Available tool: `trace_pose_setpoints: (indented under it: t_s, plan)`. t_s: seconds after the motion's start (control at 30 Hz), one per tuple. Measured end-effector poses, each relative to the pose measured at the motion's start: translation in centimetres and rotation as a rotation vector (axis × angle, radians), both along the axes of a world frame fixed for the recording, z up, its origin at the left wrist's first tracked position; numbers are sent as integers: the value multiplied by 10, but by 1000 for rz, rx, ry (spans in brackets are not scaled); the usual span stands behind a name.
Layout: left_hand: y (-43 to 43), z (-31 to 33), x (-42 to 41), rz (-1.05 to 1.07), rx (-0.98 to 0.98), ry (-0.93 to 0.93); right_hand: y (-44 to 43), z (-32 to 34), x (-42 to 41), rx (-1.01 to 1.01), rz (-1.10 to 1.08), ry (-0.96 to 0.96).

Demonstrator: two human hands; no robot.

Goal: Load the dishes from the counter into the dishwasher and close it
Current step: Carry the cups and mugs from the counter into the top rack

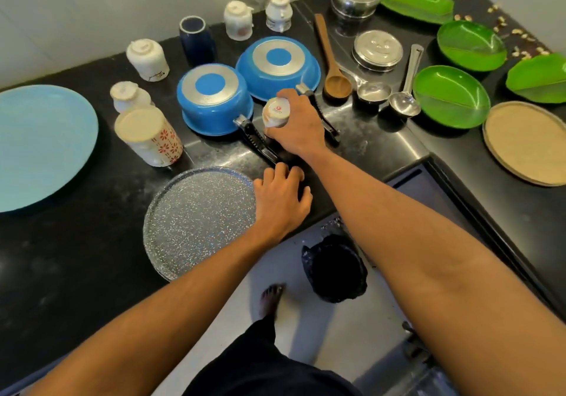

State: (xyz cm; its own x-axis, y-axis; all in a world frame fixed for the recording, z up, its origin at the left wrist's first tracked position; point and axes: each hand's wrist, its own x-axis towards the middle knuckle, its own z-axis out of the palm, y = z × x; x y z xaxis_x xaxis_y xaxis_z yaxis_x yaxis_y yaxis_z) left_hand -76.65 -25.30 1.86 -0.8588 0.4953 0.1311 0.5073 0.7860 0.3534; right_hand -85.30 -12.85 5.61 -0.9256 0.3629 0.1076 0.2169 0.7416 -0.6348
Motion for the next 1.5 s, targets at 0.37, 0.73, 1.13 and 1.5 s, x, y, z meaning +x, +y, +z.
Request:
trace_pose_setpoints:
  t_s: [0.37, 0.73, 1.13, 1.5]
  plan:
    - [19, 12, 12, -162, -7, -48, 42, 11, 133, -60, -240, 161]
    - [53, -17, 194, -348, 231, -398, 66, -23, 424, -127, -685, 124]
    - [77, -76, 451, -525, -27, -773, 26, -105, 734, -328, -1236, 46]
    - [167, -92, 594, -752, -186, -923, 54, -162, 857, -526, -1757, 158]
